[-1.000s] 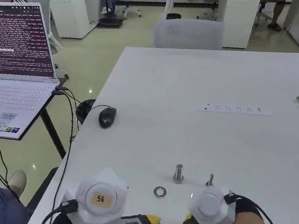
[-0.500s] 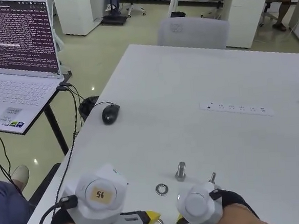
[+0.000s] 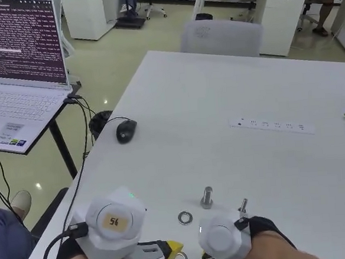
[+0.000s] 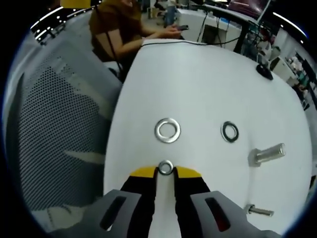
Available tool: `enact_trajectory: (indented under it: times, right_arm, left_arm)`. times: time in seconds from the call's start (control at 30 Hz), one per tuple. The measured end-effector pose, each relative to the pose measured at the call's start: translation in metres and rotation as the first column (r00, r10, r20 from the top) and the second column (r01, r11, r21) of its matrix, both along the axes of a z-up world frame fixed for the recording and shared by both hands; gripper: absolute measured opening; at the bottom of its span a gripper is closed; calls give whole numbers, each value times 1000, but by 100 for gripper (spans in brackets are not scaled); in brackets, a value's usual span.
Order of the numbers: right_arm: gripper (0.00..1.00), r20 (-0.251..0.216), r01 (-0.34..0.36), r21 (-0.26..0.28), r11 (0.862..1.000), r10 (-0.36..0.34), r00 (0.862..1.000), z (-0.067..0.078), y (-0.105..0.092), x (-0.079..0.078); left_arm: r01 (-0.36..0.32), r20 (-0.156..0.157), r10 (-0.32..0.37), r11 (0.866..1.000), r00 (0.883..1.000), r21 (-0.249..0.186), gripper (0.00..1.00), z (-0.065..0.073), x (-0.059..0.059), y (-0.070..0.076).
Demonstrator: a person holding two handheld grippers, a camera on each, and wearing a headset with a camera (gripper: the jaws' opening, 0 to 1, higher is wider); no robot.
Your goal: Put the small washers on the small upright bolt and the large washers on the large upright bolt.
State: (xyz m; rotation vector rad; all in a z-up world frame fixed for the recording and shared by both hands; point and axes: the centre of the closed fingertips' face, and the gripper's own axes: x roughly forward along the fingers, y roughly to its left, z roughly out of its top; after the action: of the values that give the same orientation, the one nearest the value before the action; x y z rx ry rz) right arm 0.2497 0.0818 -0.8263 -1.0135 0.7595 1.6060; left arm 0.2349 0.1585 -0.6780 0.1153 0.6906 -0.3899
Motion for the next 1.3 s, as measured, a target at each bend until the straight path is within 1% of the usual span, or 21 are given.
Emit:
enact_trajectory:
  times: [0.07,0.1,0.17,0.33,0.5,0.63,0.7,0.73,0.8,0.87,1.03,1.07,1.17,1.2,1.23,1.3]
  right_arm:
    - [13,-16,46,24,999,-46,999,0,0,1]
    - [13,-38,80,30,996,-79,996,0,0,0]
    - [13,-59,112,41,993,-110,992,1,-1,1]
    - [13,-49,131,49,990,-129,990,2,-4,1]
    - [13,-84,194,61,979,-188,979,2,-9,3]
    - [13,-88,230,71,971,-224,971,4,-17,7]
    - [13,-96,272,80,959,-264,960,6,-21,13]
    - [13,-102,297,88,951,-288,952,7,-24,16]
    - [13,-105,325,93,941,-315,943,9,-29,22]
    - [13,-100,349,100,932,-339,935,13,-37,28]
    - [13,-88,413,104,905,-405,910,17,-60,47]
    - [13,-86,432,105,896,-424,901,18,-66,52]
    - [13,-81,461,107,881,-455,887,20,-78,63]
    - [13,-78,477,108,872,-471,879,22,-84,67]
    - [13,-80,484,110,868,-477,875,24,-88,70]
    - [13,-71,488,110,866,-483,873,25,-94,76]
  left_arm:
    - [-2,1,2,1000,1000,0,59,0,0,1]
    - [-3,1,3,1000,1000,0,59,0,0,1]
    - [-8,1,8,1000,1000,0,59,0,-1,3]
    - [-16,-2,16,1000,1000,-1,59,-1,-3,5]
    - [-19,-2,19,1000,1000,0,59,-1,-3,6]
    - [-21,-2,21,1000,1000,0,59,-1,-3,6]
    - [-21,-3,21,1000,1000,0,59,-1,-3,7]
    - [-21,-4,21,1000,1000,1,59,-1,-3,7]
    - [-19,-4,19,1000,1000,0,59,-1,-2,6]
    - [-15,-5,15,1000,1000,1,59,-1,-2,4]
    - [-8,-4,8,1000,1000,0,59,-1,0,2]
    - [-7,-5,7,1000,1000,1,59,-1,0,2]
    - [-8,-5,8,1000,1000,0,59,-2,0,2]
    - [-7,-6,7,1000,1000,0,59,-2,0,2]
    - [-7,-7,7,1000,1000,1,59,-2,-1,2]
    - [-4,-7,4,1000,1000,4,59,-2,0,2]
